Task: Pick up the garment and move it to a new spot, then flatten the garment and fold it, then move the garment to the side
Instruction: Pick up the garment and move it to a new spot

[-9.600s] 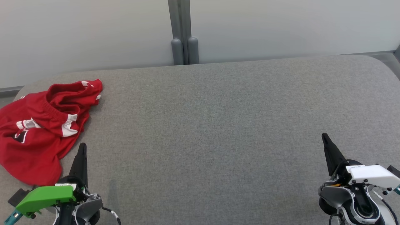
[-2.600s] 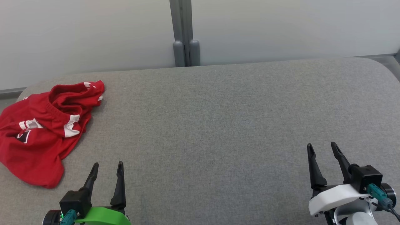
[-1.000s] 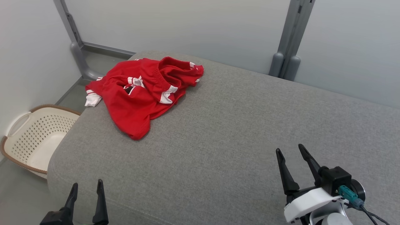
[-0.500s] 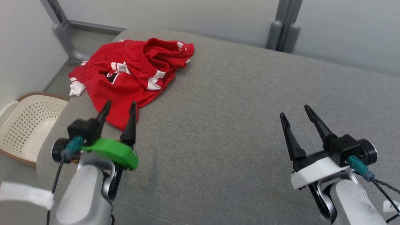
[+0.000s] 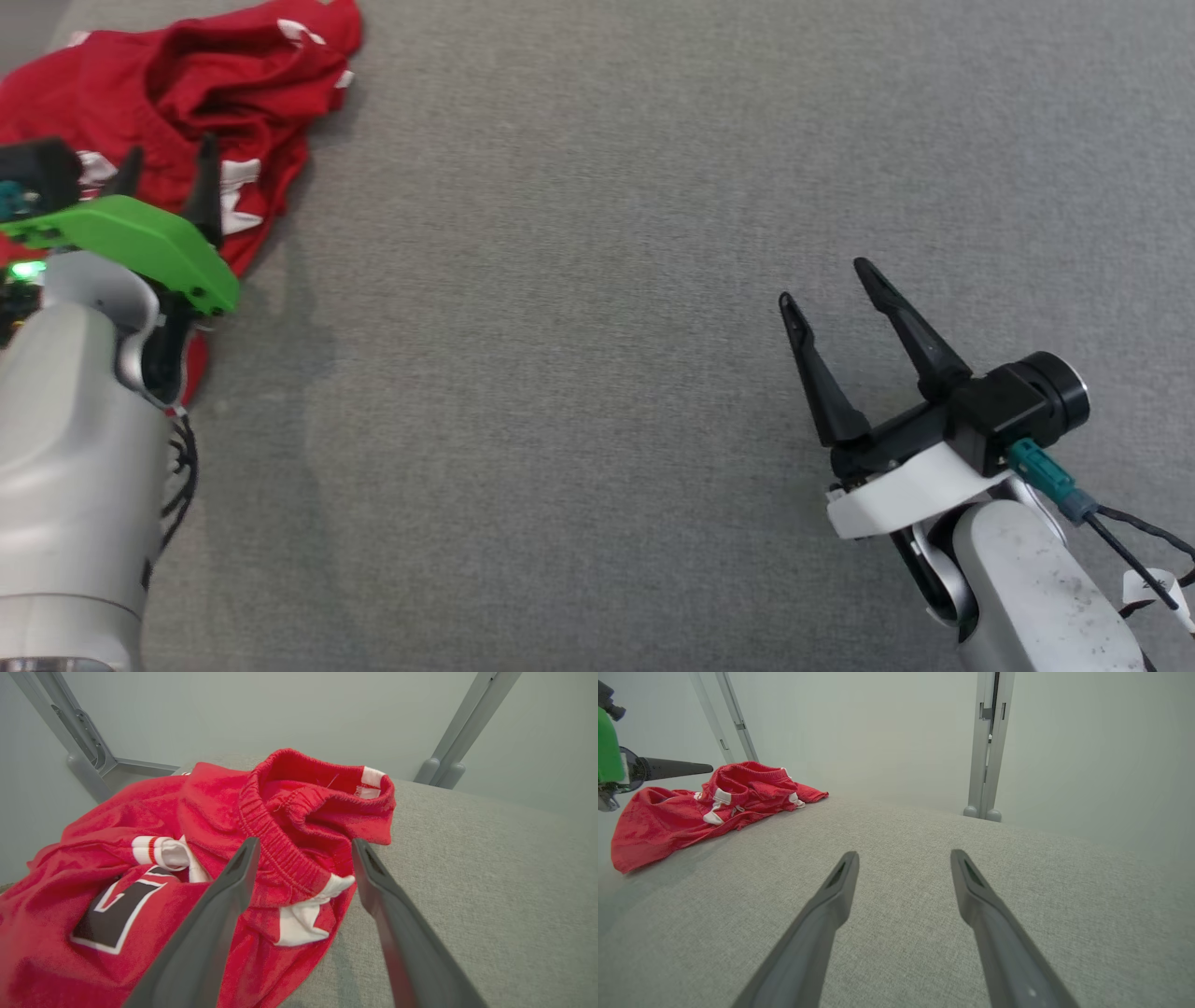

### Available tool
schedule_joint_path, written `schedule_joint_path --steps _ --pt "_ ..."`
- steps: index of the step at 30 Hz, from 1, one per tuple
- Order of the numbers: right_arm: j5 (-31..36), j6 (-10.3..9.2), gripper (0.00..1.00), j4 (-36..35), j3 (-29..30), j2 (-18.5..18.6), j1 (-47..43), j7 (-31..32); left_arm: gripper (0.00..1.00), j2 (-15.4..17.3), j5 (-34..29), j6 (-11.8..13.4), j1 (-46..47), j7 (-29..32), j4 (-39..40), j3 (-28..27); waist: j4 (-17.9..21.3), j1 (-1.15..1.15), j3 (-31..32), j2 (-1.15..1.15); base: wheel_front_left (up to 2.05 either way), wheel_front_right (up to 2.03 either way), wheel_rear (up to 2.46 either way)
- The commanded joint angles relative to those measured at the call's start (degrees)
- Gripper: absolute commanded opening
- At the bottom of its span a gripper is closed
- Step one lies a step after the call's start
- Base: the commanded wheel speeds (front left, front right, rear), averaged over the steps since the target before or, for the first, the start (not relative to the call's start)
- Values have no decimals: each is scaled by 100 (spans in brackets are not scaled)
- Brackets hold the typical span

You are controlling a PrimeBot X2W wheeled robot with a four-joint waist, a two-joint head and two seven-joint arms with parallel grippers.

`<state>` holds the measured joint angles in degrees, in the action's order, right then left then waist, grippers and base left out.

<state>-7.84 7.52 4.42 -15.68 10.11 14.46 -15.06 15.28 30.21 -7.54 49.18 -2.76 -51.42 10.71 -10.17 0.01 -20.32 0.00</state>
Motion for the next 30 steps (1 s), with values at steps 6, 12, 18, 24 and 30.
schedule_joint_path --steps 6,12,18,24,30 --pt "-44 -6 100 -224 -240 71 18 -18 100 470 90 352 734 83 -836 -248 999 -1 -974 0 0 0 0" --pt "-71 -6 100 -186 -311 14 -100 -18 0 702 91 515 879 355 -1545 -243 1069 -1 -900 0 0 0 0" --pt "-87 -6 100 -11 -341 -86 -299 -18 0 829 219 226 1033 -14 -1576 -288 973 -1 -438 0 0 0 0" --pt "-245 -6 100 205 -571 -206 -534 -18 0 936 272 20 1190 67 -1270 -67 879 -1 325 0 0 0 0" --pt "-393 -6 100 305 -520 -412 -740 -18 0 920 627 1 1058 570 -8 583 873 -1 975 0 0 0 0"
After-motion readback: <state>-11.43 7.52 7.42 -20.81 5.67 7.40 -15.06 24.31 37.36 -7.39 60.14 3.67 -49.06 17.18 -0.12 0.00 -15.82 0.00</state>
